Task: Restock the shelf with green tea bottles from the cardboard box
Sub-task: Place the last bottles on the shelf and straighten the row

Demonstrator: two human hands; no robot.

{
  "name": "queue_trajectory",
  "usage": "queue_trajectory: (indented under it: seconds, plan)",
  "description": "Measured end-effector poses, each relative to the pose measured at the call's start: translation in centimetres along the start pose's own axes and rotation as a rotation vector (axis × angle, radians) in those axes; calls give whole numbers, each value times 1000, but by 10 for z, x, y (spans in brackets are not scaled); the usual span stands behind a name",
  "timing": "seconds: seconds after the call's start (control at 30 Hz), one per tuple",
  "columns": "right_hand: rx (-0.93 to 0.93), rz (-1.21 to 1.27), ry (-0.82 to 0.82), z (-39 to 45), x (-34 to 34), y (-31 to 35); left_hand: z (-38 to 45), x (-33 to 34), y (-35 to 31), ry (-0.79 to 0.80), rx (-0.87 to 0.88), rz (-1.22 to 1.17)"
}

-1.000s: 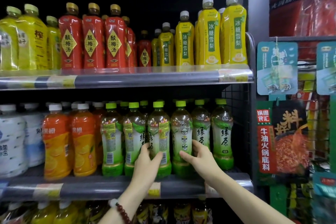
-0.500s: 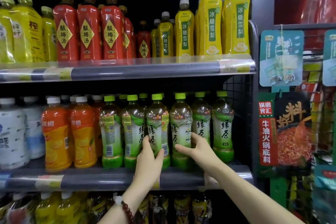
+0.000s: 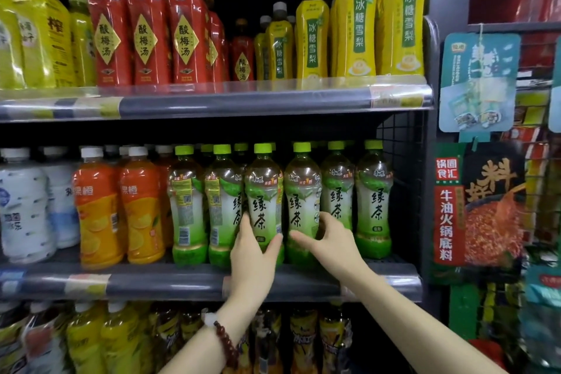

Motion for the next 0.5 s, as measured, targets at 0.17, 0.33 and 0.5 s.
queue_trajectory:
  seconds: [0.17,0.33,0.5]
  plan:
    - [59,28,54,3,-1,0,5,-9,3,21,-15,48]
    - [55,60,120,2,-1,-2,4,-16,1,-43,30,102]
    - [32,70,108,1,2,-6,11,-18,11,21,45,117]
Point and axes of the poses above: each hand's wrist, its own z-axis towards the middle knuckle, its own x-axis out of the palm, y = z × x, the point moved 6 cm from there along z, towards the middle knuckle, and after that the axes turned 5 degrees about x, right-handed, at the moved point
